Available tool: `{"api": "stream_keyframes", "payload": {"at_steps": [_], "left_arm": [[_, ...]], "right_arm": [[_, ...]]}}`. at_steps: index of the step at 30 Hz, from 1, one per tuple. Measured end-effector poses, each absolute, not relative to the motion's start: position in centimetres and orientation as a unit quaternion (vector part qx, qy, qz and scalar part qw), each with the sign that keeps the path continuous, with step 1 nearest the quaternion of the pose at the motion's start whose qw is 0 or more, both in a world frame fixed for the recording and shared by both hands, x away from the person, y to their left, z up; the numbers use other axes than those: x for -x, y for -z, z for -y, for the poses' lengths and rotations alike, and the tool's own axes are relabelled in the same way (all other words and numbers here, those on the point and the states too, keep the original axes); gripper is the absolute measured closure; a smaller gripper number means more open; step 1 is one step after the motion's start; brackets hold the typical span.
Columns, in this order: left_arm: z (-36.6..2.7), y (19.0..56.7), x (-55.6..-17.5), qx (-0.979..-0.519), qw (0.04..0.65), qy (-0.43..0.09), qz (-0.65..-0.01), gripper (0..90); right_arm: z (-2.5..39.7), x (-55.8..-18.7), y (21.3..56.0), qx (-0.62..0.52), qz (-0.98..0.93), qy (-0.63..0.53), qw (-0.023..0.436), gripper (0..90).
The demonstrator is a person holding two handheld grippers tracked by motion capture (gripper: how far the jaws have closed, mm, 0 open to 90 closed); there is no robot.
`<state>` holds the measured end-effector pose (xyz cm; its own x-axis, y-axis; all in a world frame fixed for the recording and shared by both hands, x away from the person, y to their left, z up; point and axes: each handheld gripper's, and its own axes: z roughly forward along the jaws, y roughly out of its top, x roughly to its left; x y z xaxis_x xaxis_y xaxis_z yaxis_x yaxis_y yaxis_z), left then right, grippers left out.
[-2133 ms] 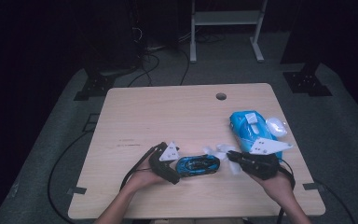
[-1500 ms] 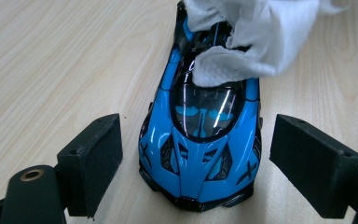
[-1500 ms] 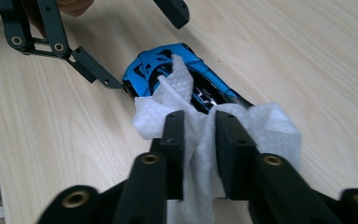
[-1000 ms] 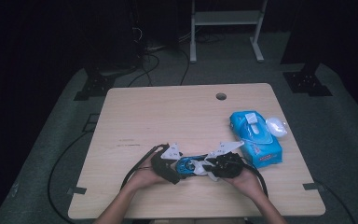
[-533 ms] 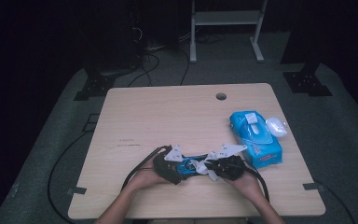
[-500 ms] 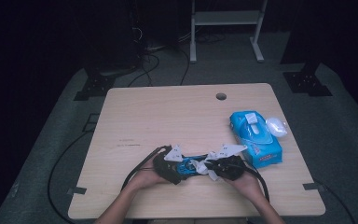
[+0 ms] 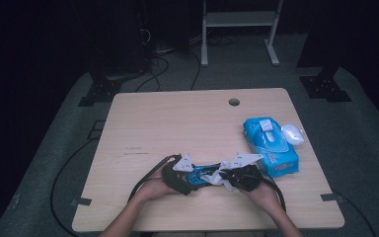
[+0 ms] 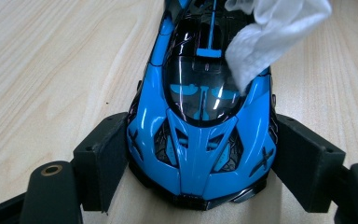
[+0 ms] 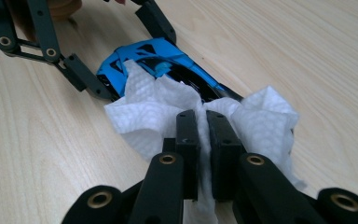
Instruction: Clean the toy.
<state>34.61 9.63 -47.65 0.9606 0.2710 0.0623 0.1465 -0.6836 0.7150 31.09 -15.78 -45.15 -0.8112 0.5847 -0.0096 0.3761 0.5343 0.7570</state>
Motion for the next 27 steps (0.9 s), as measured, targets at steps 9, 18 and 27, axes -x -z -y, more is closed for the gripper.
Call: {"api": "stream_keyframes", "payload": {"at_steps": [9,18,27], "left_arm": [[-9.6,47.7,-34.6,-0.914,0.38,-0.081,-0.112,23.7],[-9.6,47.7,-34.6,-0.914,0.381,-0.082,-0.112,23.8],[-9.6,47.7,-34.7,-0.914,0.381,-0.081,-0.111,23.9]], "right_arm": [[15.3,-30.1,44.6,-0.243,-0.868,-0.387,0.196,62.8],[16.2,-30.9,44.8,-0.274,-0.858,-0.384,0.204,39.8],[16.8,-32.1,45.5,-0.307,-0.849,-0.396,0.166,52.8]]}}
